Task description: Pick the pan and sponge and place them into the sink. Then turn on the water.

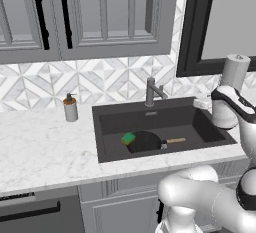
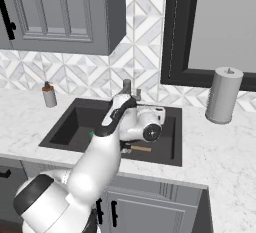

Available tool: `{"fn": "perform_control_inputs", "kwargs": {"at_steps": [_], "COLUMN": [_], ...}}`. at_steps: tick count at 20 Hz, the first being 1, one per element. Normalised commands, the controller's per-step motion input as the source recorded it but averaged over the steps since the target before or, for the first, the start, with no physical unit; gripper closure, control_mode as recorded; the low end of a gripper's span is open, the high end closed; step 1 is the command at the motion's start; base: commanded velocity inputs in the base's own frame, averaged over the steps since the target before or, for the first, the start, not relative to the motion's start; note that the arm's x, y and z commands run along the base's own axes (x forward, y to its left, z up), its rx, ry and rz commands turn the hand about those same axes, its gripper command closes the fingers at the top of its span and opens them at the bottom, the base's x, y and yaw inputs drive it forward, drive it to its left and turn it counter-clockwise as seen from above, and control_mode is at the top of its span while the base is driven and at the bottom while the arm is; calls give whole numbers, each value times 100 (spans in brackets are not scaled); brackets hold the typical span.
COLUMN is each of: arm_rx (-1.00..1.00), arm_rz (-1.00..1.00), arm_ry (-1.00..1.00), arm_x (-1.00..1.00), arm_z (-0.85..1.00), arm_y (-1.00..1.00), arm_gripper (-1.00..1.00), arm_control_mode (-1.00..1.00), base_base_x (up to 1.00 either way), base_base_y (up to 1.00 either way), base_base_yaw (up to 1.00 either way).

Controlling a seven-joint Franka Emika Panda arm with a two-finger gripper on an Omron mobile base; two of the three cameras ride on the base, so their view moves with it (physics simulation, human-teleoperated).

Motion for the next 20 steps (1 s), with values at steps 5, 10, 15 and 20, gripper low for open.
{"fn": "perform_control_inputs", "kwargs": {"at_steps": [5, 10, 15, 20], "arm_rx": [0, 0, 0, 0], "arm_rz": [8, 16, 17, 11], "arm_ry": [-23, -13, -10, 0], "arm_x": [31, 25, 22, 29], "arm_z": [-2, 0, 0, 0], "arm_y": [0, 0, -1, 0], "arm_gripper": [-100, -100, -100, -100], "arm_control_mode": [-100, -100, -100, -100], "base_base_x": [0, 0, 0, 0], "base_base_y": [0, 0, 0, 0], "base_base_yaw": [0, 0, 0, 0]}}
